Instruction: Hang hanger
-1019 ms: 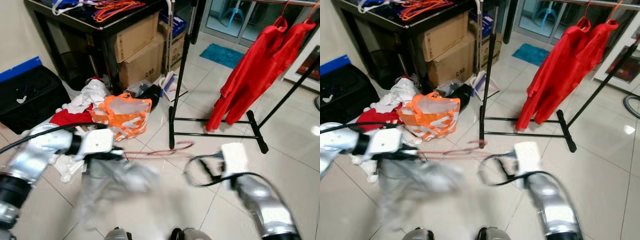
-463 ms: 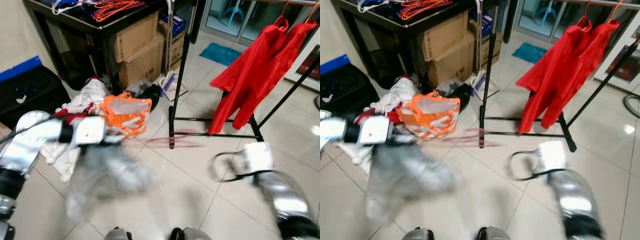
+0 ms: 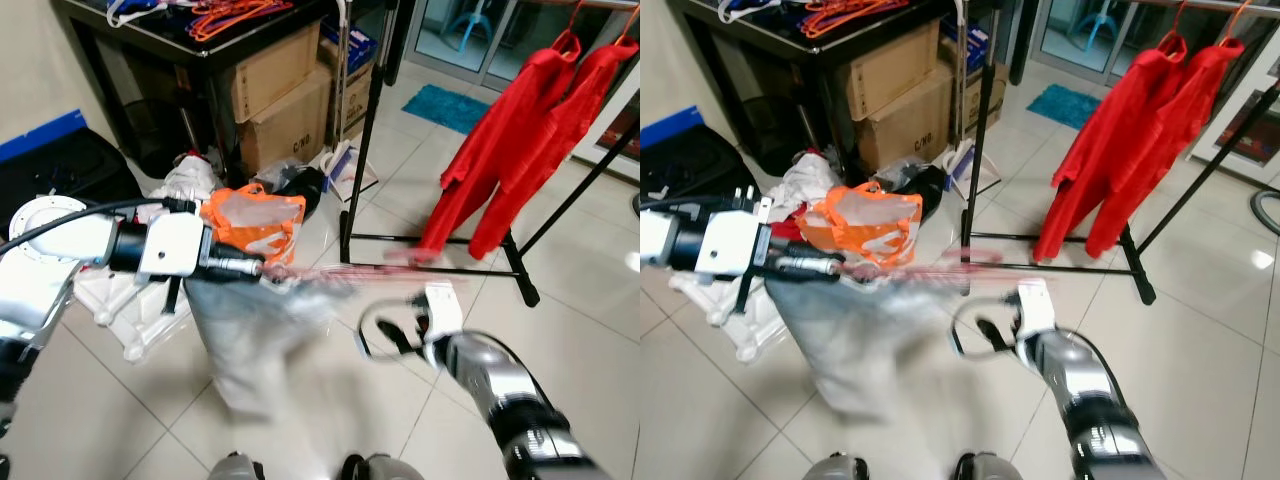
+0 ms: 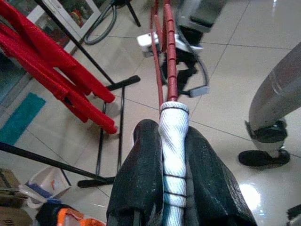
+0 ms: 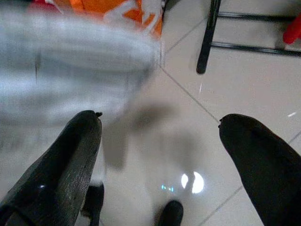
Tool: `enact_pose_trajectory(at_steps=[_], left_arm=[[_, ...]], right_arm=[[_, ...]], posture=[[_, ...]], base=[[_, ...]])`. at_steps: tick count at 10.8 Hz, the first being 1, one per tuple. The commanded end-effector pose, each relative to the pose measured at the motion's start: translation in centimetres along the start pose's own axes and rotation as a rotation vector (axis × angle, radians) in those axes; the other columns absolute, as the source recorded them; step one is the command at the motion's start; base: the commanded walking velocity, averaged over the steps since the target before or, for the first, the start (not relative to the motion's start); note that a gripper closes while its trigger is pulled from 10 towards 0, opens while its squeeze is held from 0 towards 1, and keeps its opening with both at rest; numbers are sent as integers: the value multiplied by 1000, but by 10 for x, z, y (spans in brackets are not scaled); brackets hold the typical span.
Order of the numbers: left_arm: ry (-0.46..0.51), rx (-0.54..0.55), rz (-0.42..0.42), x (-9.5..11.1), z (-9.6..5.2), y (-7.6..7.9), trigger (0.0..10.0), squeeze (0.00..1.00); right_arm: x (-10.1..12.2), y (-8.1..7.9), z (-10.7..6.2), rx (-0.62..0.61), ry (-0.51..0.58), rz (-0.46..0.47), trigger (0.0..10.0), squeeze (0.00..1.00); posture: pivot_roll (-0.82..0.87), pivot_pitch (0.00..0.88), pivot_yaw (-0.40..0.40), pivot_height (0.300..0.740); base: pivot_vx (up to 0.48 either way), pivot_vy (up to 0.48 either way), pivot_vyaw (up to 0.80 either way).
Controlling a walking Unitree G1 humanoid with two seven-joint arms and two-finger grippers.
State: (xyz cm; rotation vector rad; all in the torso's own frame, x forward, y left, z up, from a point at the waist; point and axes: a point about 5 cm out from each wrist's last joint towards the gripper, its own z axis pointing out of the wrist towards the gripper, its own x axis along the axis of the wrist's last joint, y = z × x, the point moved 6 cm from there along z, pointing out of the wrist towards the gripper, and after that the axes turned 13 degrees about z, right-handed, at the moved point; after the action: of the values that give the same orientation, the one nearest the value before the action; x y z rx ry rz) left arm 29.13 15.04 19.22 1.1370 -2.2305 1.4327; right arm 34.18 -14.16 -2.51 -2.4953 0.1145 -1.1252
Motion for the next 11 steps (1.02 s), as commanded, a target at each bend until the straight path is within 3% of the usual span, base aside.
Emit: enact_pose_trajectory(at_steps=[1,3,4,5,6,9,11], left_arm=[[3,26,33,9,-10,-7,10000,0],[4,28,36,11,-12,-7,10000,0],[55,55,72,22,-11,-12,10000,0],[80,63,80,27,-10,-15,10000,0],[136,59,82,39,-8,-16,10000,0],[187,26,78,53,-5,-9,10000,0],[144,24,81,52,-5,-8,10000,0]], right_arm=[[1,9,-1,-21,11,53,10000,0],[3,17,-1,-49,27,116,10000,0],[-4,8,2,2,-3,172,10000,0],[-13,-6,4,75,-50,173,10000,0],[-37,-39,6,218,-145,167,10000,0],[-19,-58,14,258,-68,298,10000,0],[-4,-52,11,261,-35,312,10000,0]], posture=[[90,138,-50,740],[90,137,-49,740],[91,140,-47,740],[92,141,-46,740],[98,141,-47,740],[113,150,-52,740],[115,156,-57,740]], base=[[0,0,0],[0,0,0],[0,0,0],[0,0,0],[0,0,0],[0,0,0],[0,0,0]])
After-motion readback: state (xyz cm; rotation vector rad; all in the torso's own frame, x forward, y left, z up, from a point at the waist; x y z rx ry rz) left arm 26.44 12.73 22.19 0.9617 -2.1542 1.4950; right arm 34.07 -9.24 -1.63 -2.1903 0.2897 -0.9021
